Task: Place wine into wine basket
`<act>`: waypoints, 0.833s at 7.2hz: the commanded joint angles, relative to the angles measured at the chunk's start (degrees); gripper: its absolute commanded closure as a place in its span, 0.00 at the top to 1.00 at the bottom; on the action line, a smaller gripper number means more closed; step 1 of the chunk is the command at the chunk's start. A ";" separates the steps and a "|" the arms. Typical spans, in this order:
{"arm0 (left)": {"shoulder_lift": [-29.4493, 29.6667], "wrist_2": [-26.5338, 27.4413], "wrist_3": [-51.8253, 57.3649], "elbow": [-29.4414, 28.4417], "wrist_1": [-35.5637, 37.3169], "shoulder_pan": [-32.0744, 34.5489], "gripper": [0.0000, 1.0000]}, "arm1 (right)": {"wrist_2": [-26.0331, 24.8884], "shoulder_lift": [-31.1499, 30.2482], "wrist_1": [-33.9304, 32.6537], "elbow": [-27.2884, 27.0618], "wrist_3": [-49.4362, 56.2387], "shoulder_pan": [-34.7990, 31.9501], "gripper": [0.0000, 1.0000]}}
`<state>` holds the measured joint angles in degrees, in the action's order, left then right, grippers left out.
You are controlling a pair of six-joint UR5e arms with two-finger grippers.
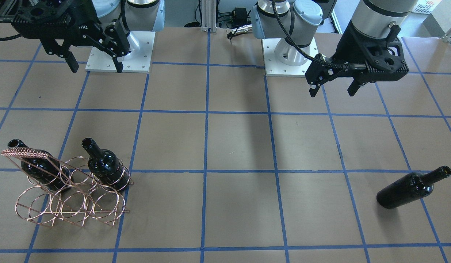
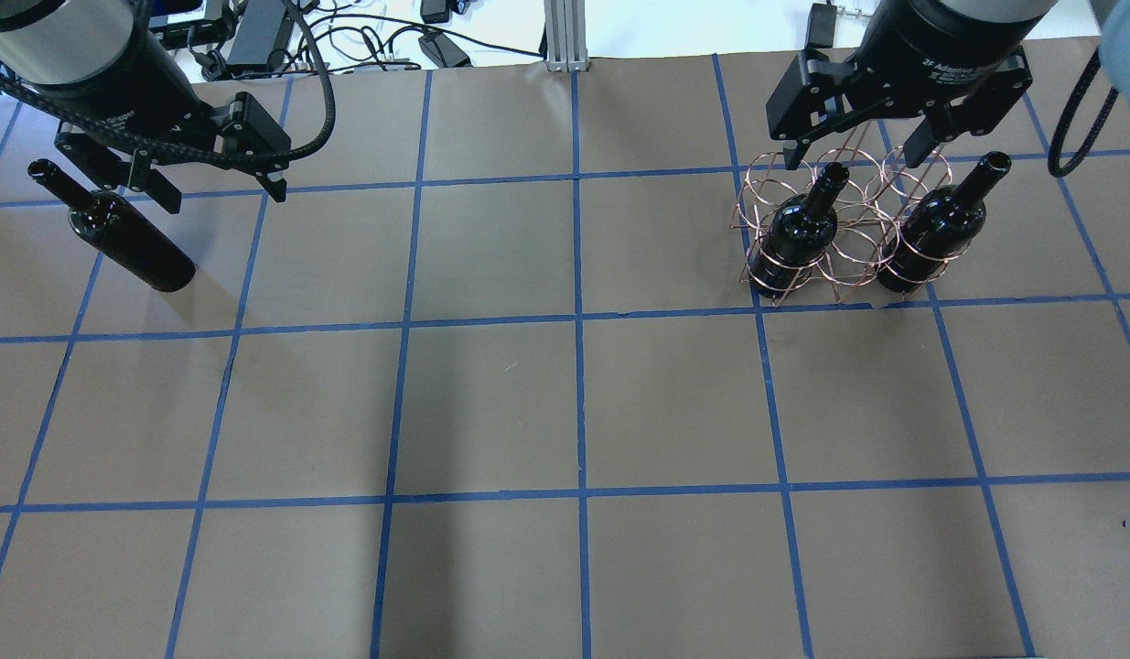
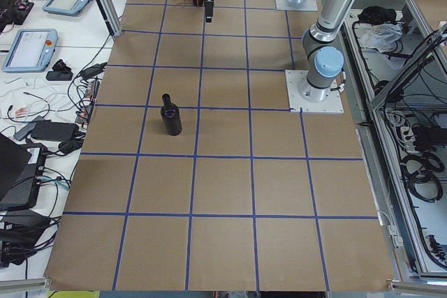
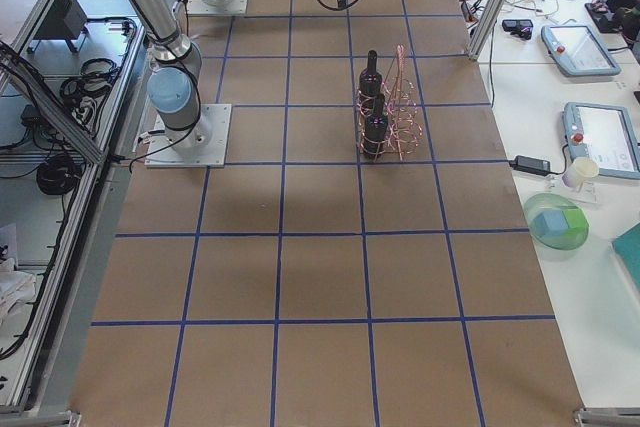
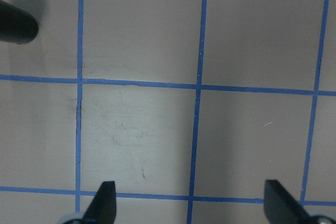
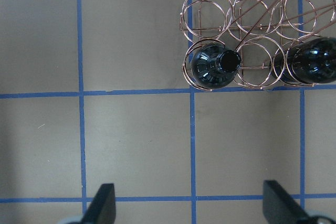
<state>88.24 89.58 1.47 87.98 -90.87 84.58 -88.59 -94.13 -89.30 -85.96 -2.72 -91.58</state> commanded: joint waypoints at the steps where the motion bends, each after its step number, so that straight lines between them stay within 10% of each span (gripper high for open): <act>1: 0.00 0.07 0.20 0.09 -0.09 -0.11 1.00 | -0.09 0.00 0.00 0.00 0.00 0.00 1.00; 6: 0.26 0.42 4.38 0.00 0.69 -1.86 1.00 | -0.09 0.00 0.00 0.00 0.00 0.00 1.00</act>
<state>88.30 89.77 2.90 88.05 -90.77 83.84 -88.68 -94.13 -89.29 -85.96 -2.72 -91.58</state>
